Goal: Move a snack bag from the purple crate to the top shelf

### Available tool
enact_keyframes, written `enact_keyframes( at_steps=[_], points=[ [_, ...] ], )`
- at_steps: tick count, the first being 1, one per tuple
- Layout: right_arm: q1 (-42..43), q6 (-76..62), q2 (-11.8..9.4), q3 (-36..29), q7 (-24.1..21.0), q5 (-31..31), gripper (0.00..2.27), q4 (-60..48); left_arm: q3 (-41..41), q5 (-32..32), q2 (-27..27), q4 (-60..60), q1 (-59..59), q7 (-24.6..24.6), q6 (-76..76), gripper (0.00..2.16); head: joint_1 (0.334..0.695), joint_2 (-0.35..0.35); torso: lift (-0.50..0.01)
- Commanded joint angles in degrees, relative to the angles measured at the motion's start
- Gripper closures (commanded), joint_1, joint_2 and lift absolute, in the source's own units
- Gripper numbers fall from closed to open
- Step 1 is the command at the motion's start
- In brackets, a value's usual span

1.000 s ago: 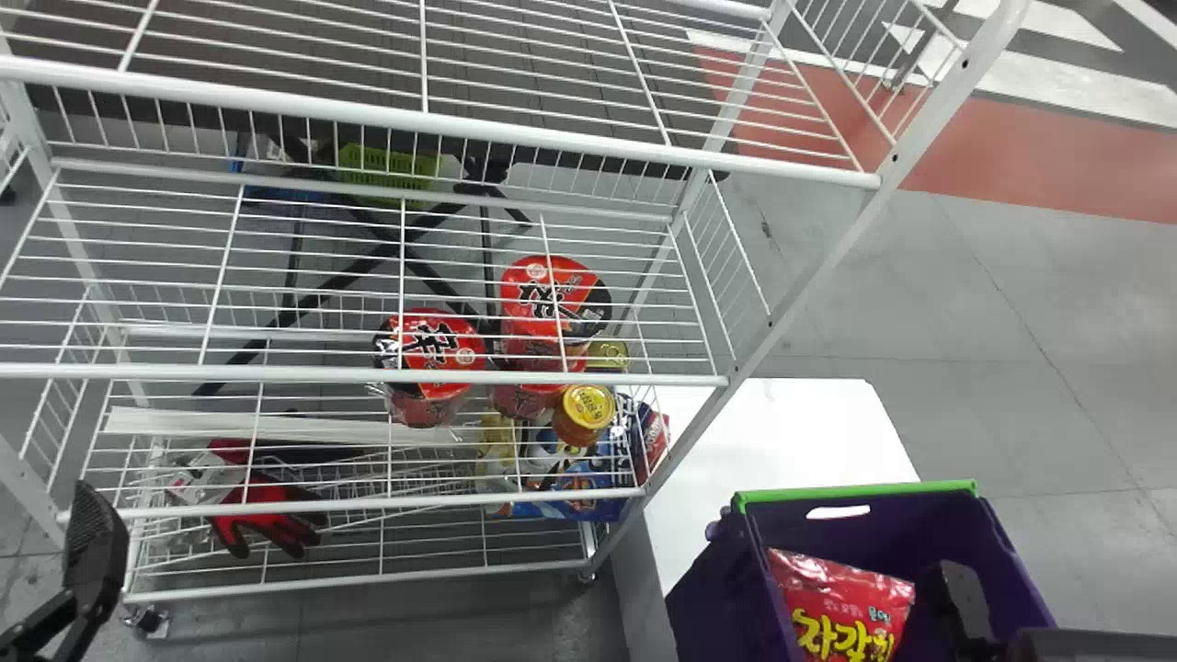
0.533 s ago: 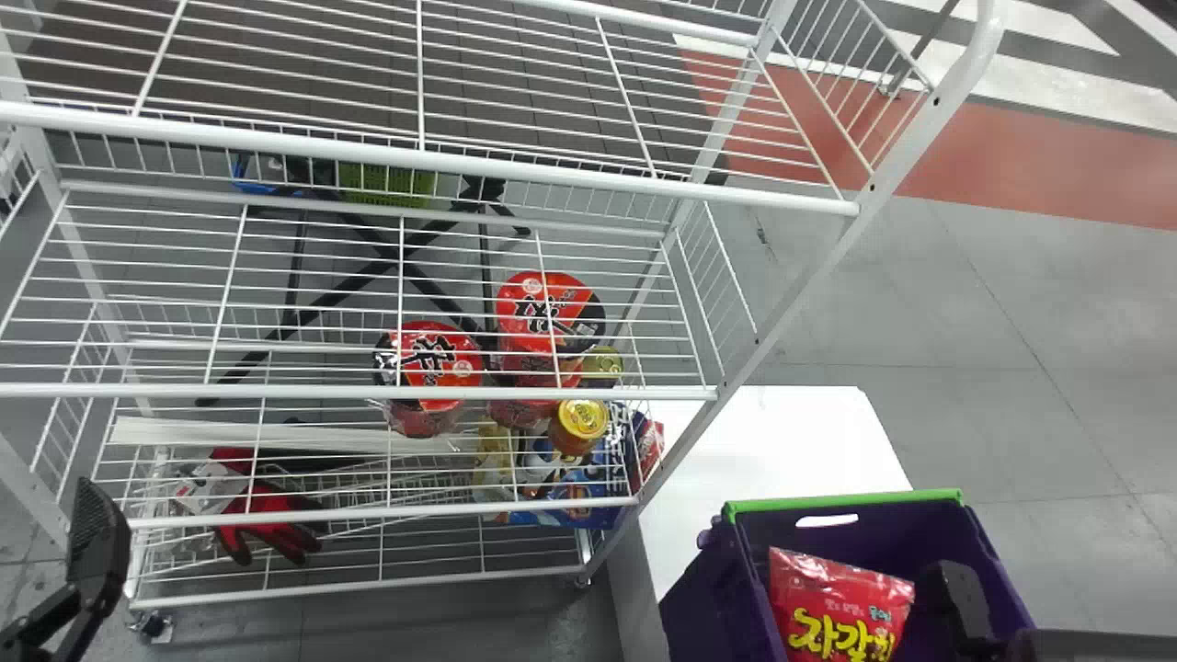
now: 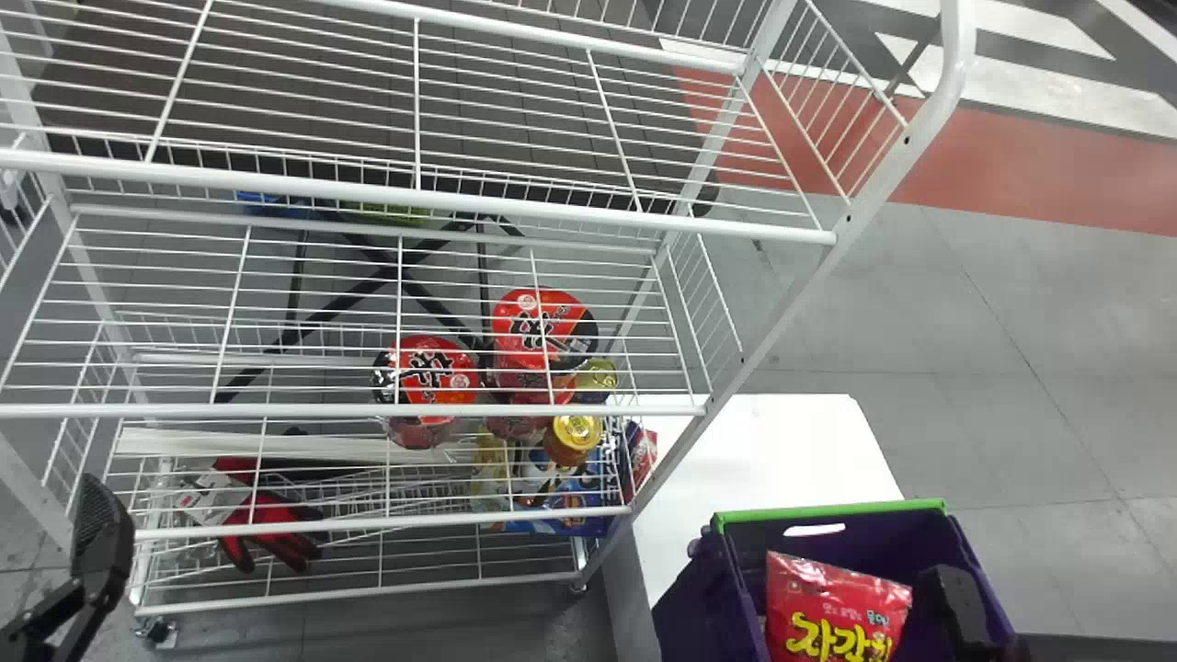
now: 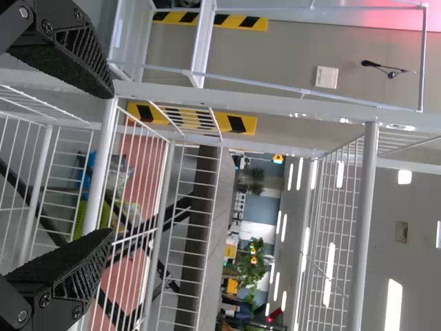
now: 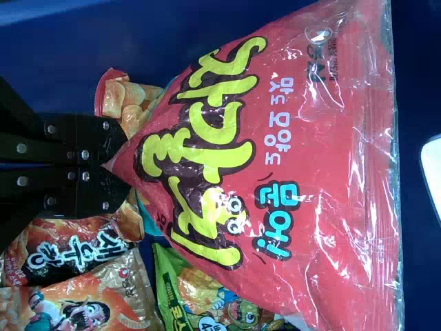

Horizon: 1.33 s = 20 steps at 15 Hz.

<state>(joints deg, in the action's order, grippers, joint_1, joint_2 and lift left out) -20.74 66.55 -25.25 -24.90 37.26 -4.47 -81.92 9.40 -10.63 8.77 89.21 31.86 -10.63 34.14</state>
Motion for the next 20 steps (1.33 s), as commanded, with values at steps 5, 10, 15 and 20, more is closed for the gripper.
enact_keyframes(
  at_steps=[5, 10, 15, 20],
  points=[
    [-0.4, -0.8, 0.0, 0.6, 0.1, 0.0, 1.69, 0.0, 0.3, 0.0, 0.0, 0.0, 0.0, 0.0, -0.5, 0.12, 0.695, -0.35, -0.223],
    [-0.5, -3.0, -0.2, 0.7, 0.1, 0.0, 1.69, 0.2, 0.1, 0.2, 0.2, 1.5, 1.5, -0.8, -0.9, 0.12, 0.695, -0.35, -0.203],
    [-0.5, -3.5, -0.3, 0.7, 0.1, -0.1, 1.69, 0.7, 0.0, 0.5, 0.3, 2.2, 2.3, -1.0, -0.9, 0.12, 0.695, -0.35, -0.183],
    [-0.9, -5.9, 0.1, 0.7, 0.1, -0.5, 1.69, 1.3, -0.3, 0.6, 0.3, 2.7, 3.4, -1.0, -0.2, 0.12, 0.695, -0.35, -0.163]
  ],
)
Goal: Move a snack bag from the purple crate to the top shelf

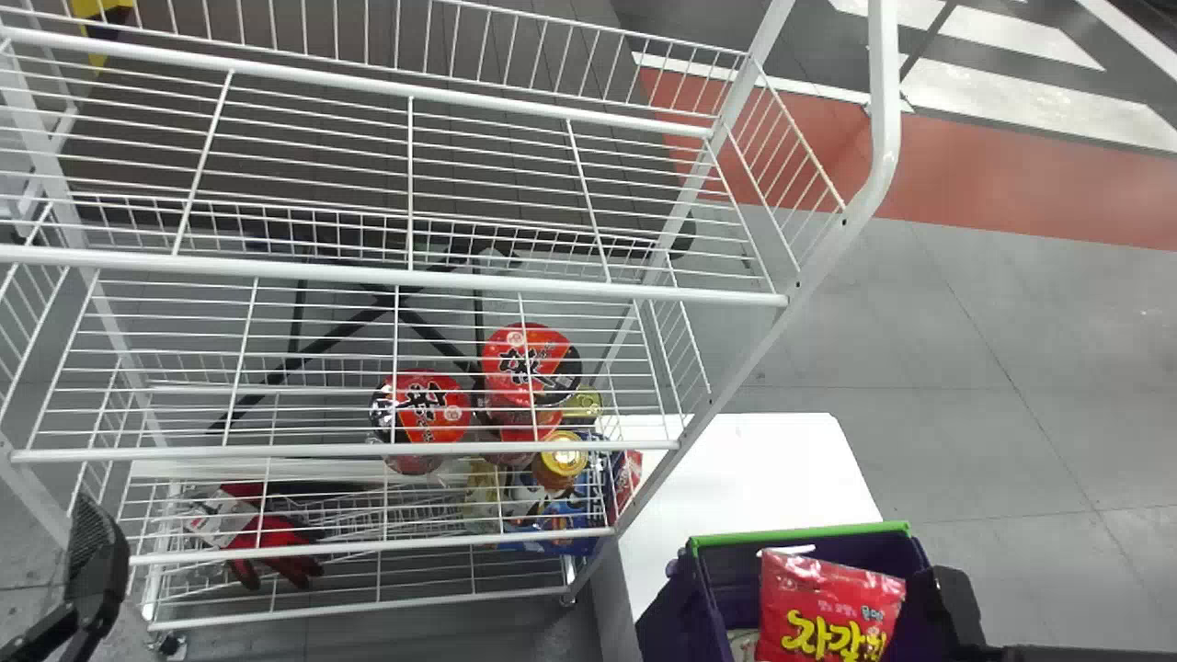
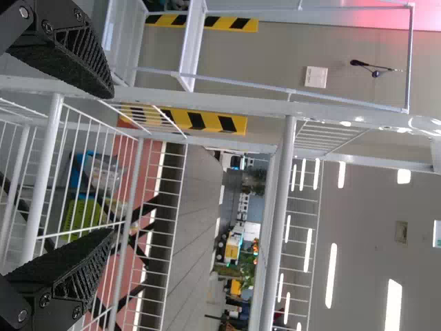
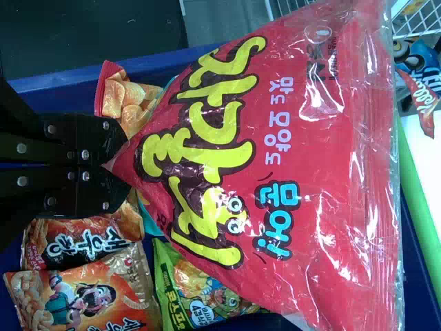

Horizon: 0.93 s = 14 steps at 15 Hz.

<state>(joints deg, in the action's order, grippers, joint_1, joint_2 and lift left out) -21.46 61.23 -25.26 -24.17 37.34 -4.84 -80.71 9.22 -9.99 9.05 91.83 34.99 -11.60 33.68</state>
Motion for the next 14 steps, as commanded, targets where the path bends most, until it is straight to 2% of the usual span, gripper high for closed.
enact_keyframes(
  at_steps=[1, 14],
  points=[
    [-0.3, -0.6, 0.1, 0.0, 0.0, -0.2, 1.69, 0.1, -0.2, 0.0, 0.0, 0.2, 0.4, 0.0, 0.5, 0.12, 0.695, -0.35, -0.159],
    [-1.0, -2.6, 0.9, 0.0, -0.1, -0.3, 1.68, -0.1, -0.2, 0.2, -0.2, 0.2, 1.2, 0.0, 1.3, 0.12, 0.695, -0.35, -0.107]
  ],
)
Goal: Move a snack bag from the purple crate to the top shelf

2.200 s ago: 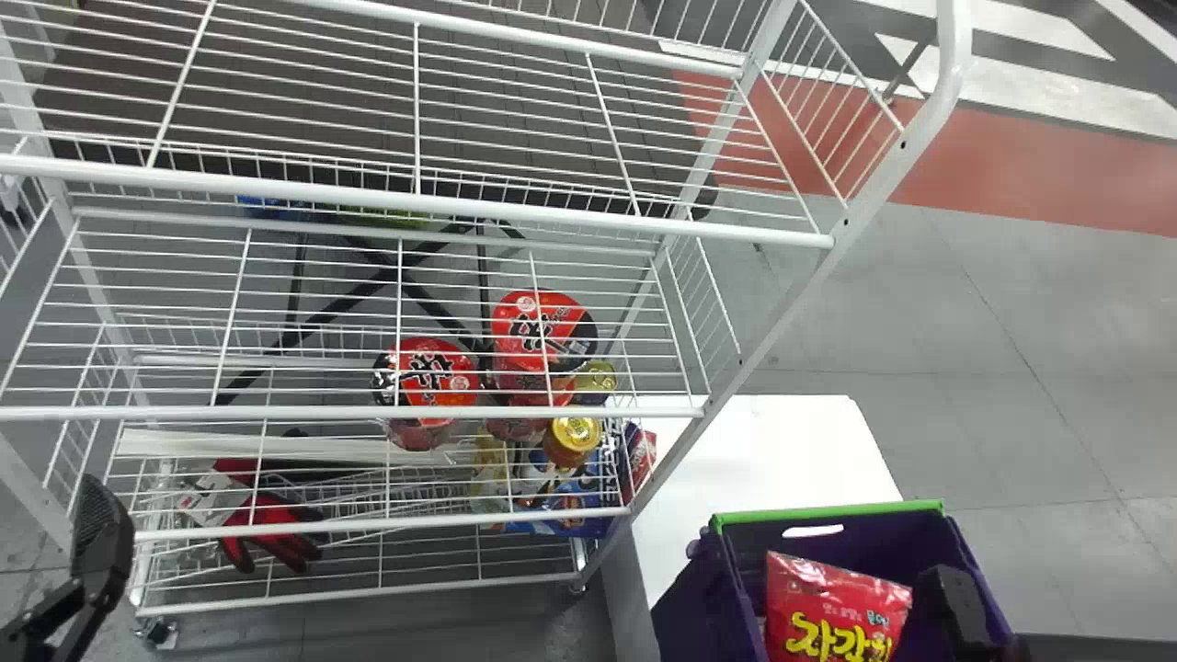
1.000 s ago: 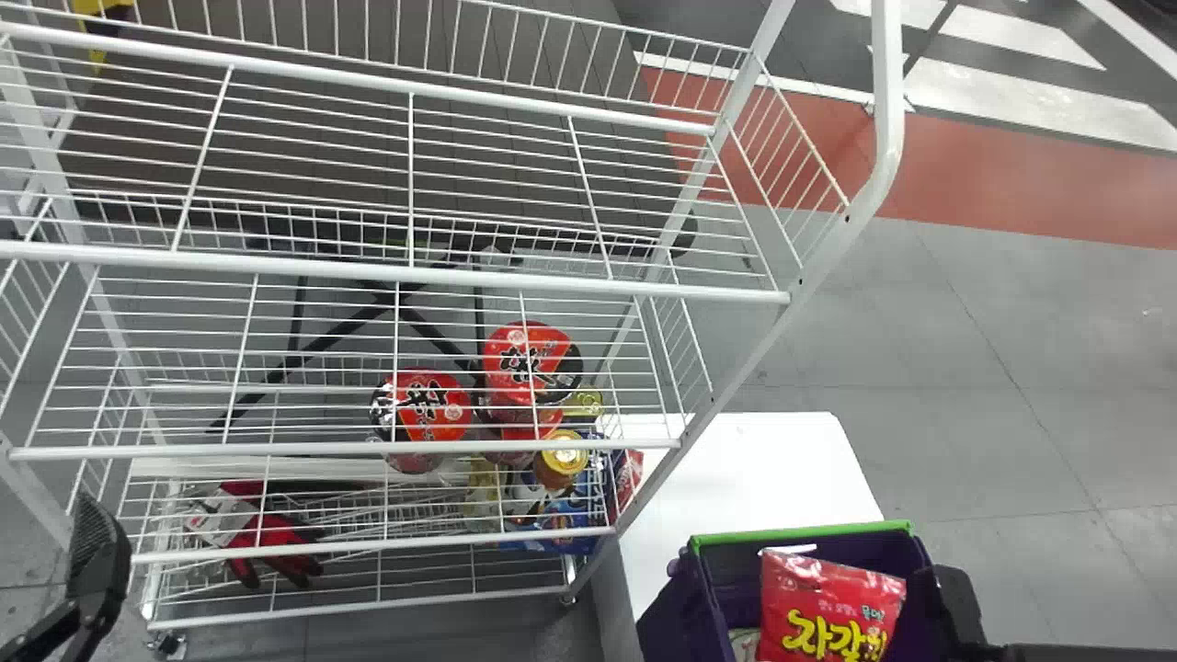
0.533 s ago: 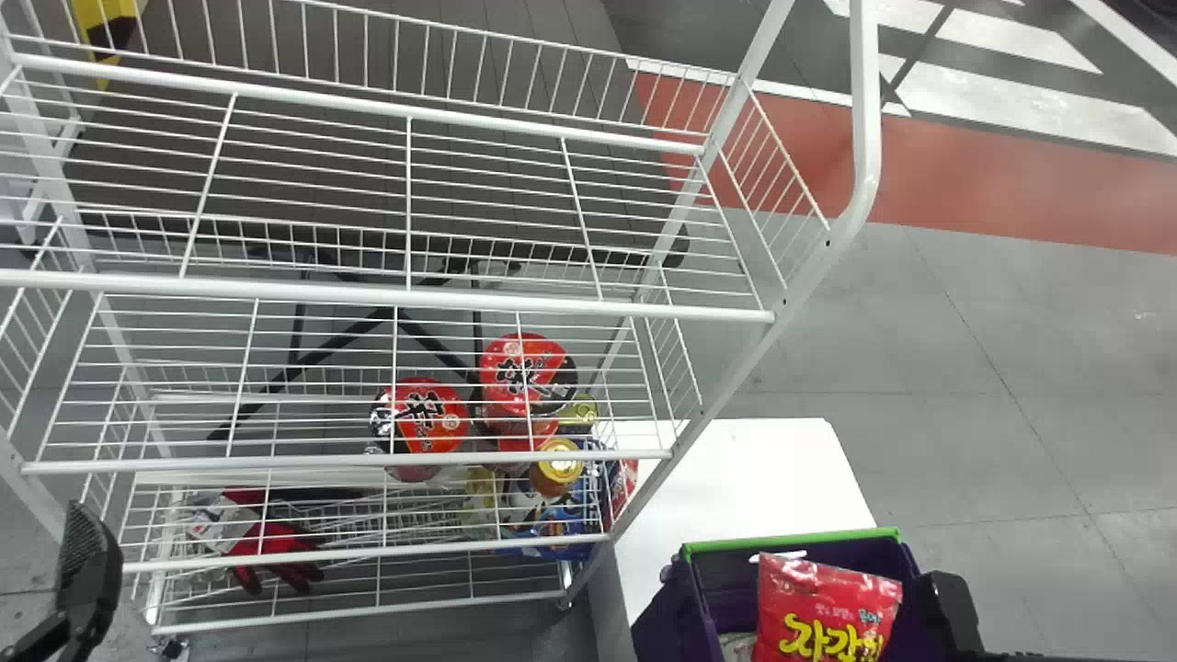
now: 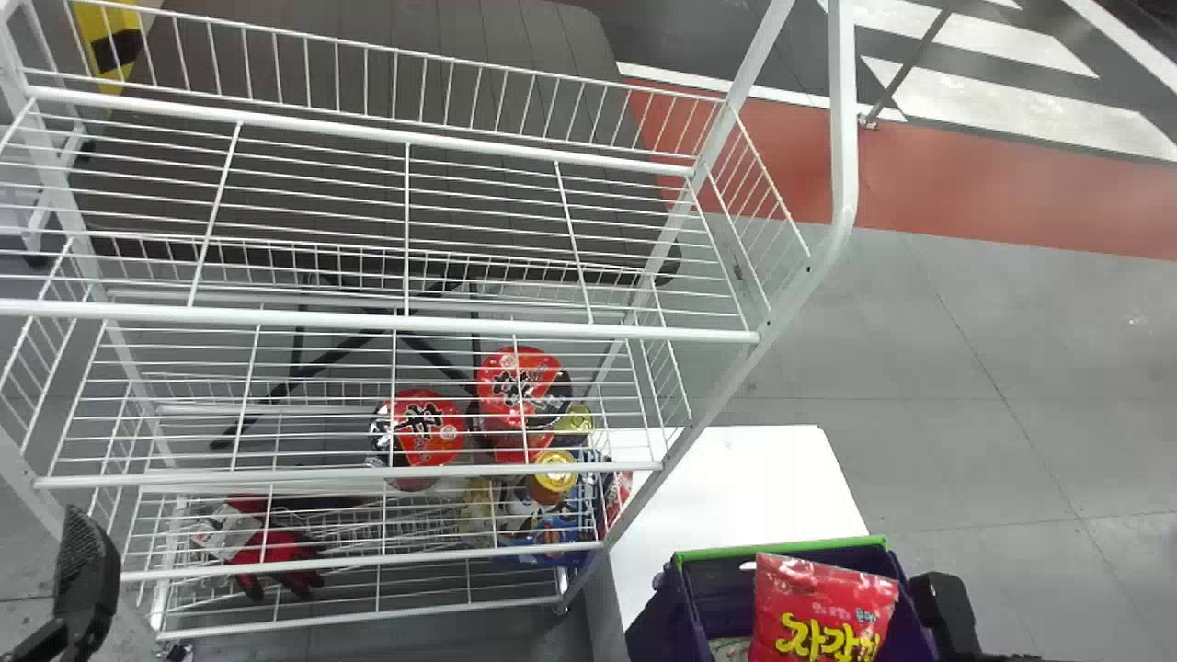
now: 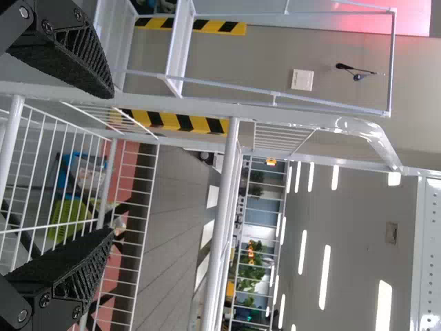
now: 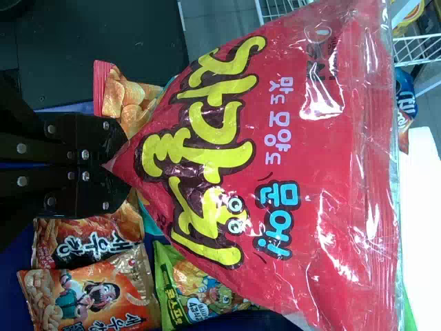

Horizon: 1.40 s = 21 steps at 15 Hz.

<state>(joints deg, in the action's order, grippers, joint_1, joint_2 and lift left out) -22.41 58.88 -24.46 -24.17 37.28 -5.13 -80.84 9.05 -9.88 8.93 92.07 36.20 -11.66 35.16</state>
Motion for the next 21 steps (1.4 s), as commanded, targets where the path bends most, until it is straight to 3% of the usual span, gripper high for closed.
enact_keyframes(
  at_steps=[1, 21],
  points=[
    [0.0, -0.2, 0.2, 0.1, 0.0, -0.1, 1.69, 0.1, 0.0, 0.0, -0.1, 0.0, -0.1, 0.1, 0.0, 0.12, 0.695, -0.35, -0.103],
    [0.4, -1.6, 0.3, 0.6, -0.1, 0.0, 1.69, 0.8, -0.3, 0.0, 0.0, -0.1, -0.1, 0.1, 0.2, 0.12, 0.695, -0.35, -0.023]
  ],
)
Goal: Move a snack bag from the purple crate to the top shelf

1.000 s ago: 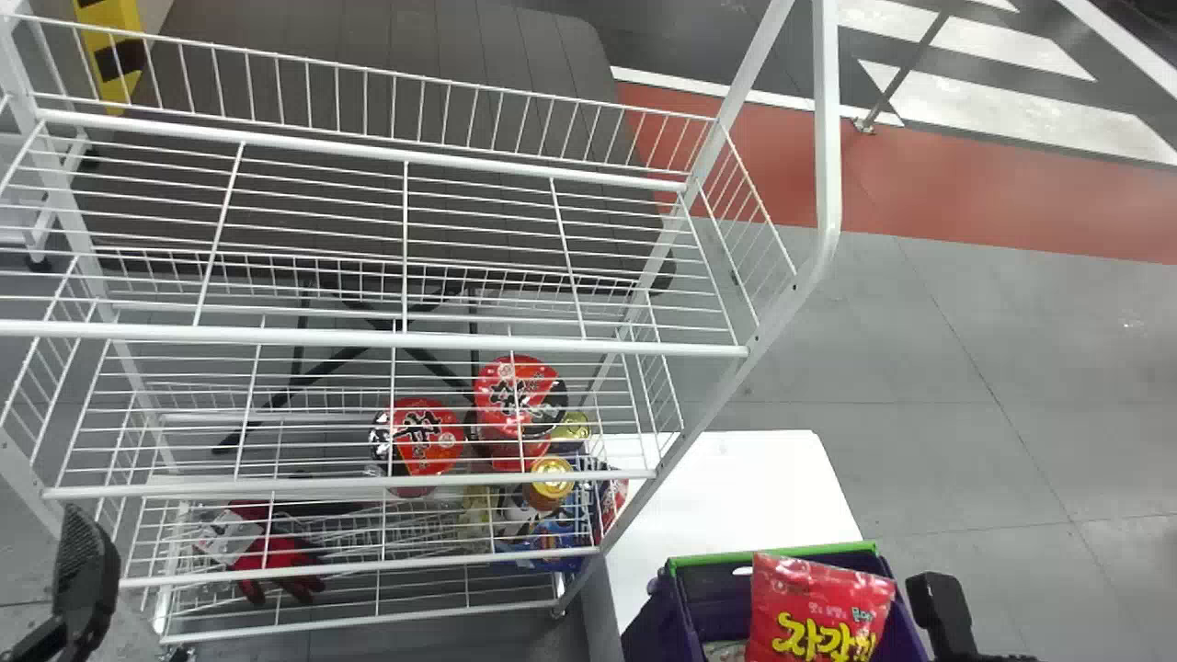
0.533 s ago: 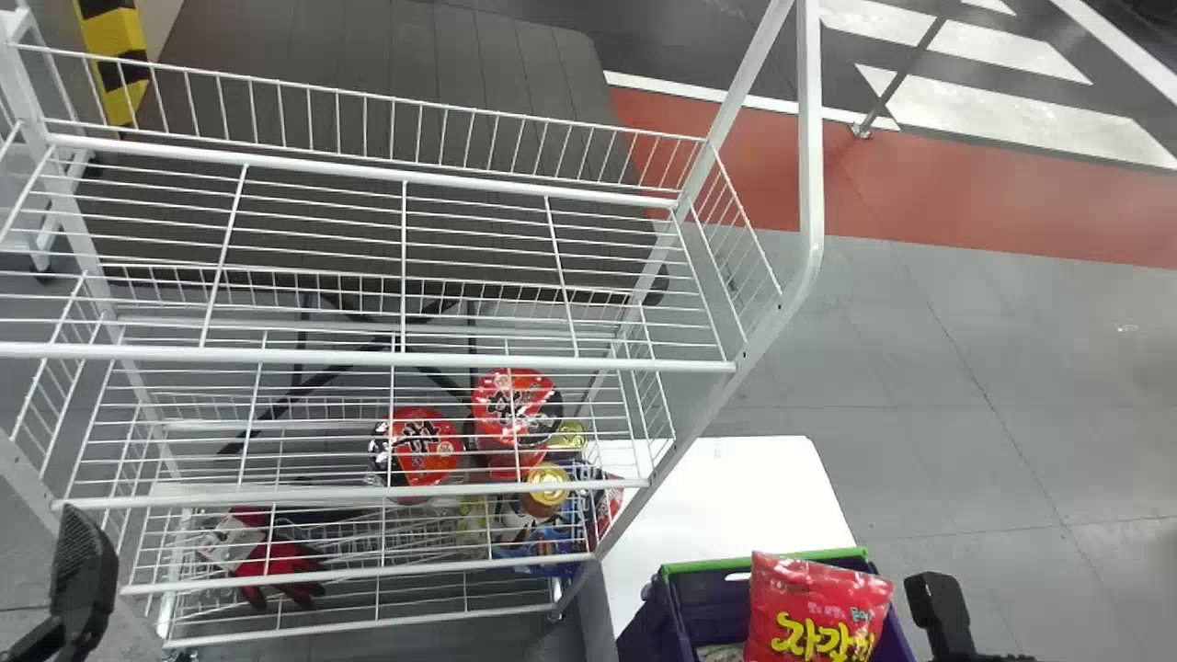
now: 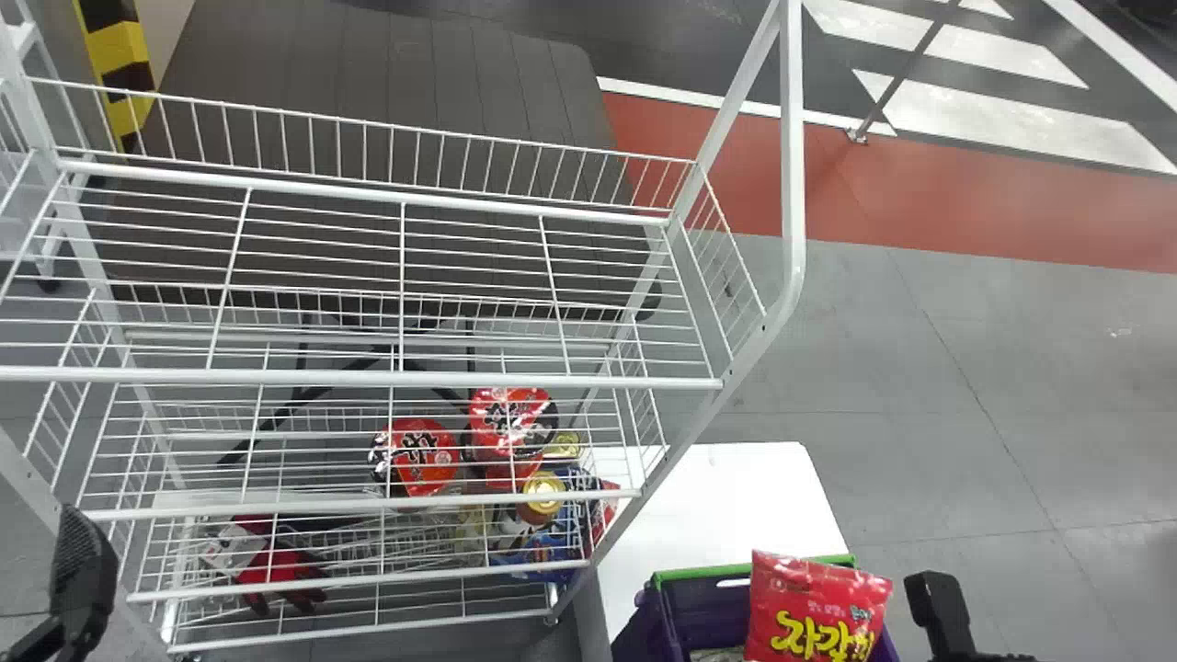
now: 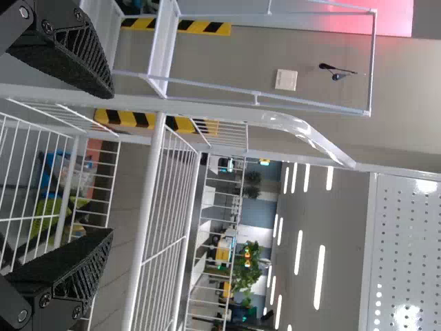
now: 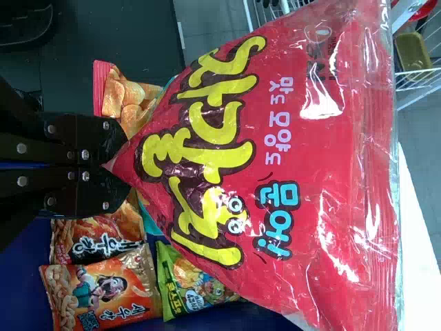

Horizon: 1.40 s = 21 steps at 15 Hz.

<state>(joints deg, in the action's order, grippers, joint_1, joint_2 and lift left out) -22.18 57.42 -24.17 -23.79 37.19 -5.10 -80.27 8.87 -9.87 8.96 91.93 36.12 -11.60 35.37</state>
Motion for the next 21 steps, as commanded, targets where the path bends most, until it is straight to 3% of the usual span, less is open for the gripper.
enact_keyframes(
  at_steps=[1, 12, 14, 18, 21],
  points=[
    [0.2, -0.2, 0.0, 0.3, 0.0, 0.0, 1.69, 0.2, 0.0, 0.0, 0.0, 0.0, 0.0, 0.0, 0.0, 0.12, 0.695, -0.35, -0.019],
    [0.5, 0.0, -0.2, 0.7, 0.1, 0.1, 1.68, 0.2, 0.0, 0.1, 0.1, 0.4, 0.3, 0.0, -0.4, 0.12, 0.695, -0.35, 0.01],
    [0.0, 0.4, -0.1, 1.5, 1.8, 0.2, 1.68, -1.2, 0.0, 0.2, 0.1, 0.7, 0.4, -0.1, -0.7, 0.12, 0.695, -0.35, 0.01],
    [-4.7, 8.1, 1.5, 1.8, 4.0, 0.4, 1.69, -13.7, 0.2, 0.4, 0.1, 0.9, 0.4, -0.6, -1.4, 0.12, 0.695, -0.35, 0.0],
    [-7.1, 10.2, 4.3, -1.0, 9.7, -0.1, 1.68, -21.2, 0.2, 0.4, -0.1, 0.7, 0.4, -0.9, -1.4, 0.12, 0.695, -0.35, 0.0]
  ],
)
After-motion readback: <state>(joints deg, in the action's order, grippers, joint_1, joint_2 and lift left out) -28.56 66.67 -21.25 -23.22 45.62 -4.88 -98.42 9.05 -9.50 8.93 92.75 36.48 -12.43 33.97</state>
